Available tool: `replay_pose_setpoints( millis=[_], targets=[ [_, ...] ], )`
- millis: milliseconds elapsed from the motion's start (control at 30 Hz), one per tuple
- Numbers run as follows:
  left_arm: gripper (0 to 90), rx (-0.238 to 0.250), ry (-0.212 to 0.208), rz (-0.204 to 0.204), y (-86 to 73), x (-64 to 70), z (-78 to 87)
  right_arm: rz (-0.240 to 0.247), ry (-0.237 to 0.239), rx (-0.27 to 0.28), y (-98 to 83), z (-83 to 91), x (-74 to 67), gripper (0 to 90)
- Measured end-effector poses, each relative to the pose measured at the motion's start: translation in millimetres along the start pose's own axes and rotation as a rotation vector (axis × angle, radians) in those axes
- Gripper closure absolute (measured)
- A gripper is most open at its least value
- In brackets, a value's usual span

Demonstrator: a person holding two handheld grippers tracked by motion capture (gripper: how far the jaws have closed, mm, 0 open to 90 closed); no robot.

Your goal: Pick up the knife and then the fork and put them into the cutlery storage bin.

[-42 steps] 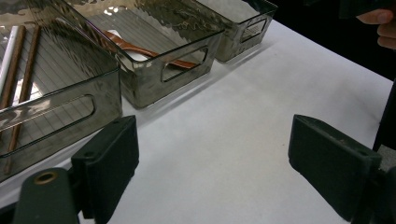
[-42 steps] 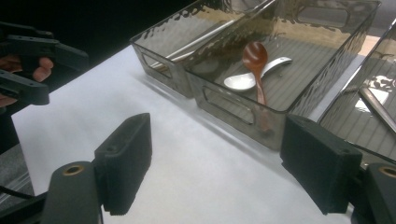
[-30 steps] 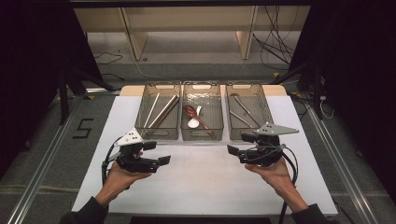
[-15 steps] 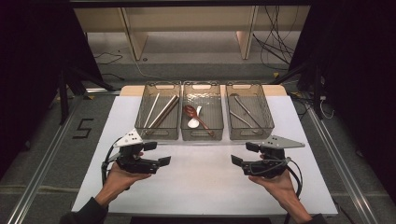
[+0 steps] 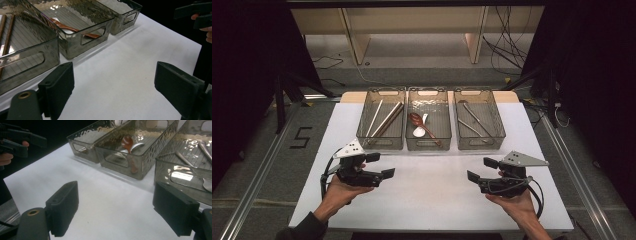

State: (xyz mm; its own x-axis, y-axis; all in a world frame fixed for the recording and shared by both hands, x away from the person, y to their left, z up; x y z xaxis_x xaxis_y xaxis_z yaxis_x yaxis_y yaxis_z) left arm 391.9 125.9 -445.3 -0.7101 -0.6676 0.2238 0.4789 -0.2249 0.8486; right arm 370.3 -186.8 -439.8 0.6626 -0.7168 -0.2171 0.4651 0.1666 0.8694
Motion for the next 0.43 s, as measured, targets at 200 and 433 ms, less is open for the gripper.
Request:
replay_pose_setpoints(
  millis=[200, 433],
  targets=[
    [16.0, 0.007, -0.001, -0.003, 1.0, 0.6, 0.7, 0.008, -0.001, -0.006, -0.6, -1.1, -0.4, 21.8],
    [16.0, 0.006, 0.000, -0.004, 1.0, 0.5, 0.9, 0.006, -0.001, -0.005, -0.4, -1.2, 0.3, 21.7]
  ],
)
Point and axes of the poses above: each handheld gripper's, and its own axes: z roughly backward along the jaws, y roughly out of its top, x roughly to its right, the point moved 8 cm from there along -z, roughly forward along the jaws, and after that the axes turned 2 degrees about y, right-handed, at the moved point
